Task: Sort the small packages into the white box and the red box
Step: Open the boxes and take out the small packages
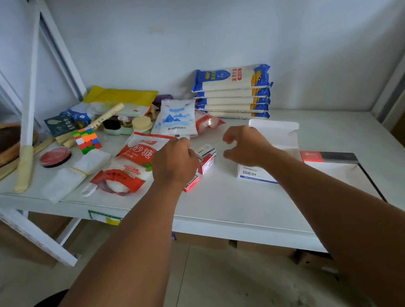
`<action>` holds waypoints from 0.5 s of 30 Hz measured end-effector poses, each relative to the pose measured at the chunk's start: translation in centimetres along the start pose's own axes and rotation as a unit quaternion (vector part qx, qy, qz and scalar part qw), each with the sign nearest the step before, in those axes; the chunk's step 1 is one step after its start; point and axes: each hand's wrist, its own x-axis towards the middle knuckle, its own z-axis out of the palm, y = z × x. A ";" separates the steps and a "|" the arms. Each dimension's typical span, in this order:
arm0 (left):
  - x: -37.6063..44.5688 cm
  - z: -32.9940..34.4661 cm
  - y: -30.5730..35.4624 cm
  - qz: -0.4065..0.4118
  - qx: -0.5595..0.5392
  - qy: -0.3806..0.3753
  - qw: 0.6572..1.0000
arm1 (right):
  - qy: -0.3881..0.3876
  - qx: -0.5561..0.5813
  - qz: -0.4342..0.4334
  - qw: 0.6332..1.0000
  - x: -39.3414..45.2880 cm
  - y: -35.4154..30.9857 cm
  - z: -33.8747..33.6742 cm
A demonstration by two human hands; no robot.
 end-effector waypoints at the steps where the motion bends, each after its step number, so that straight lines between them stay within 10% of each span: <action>1: 0.3 0.0 -0.3 -0.001 -0.001 0.004 1.000 | -0.010 -0.023 -0.006 1.000 0.5 -0.6 0.5; 15: 1.1 1.9 -1.7 -0.006 -0.024 0.003 1.000 | -0.072 -0.239 -0.074 0.965 4.1 -0.8 4.9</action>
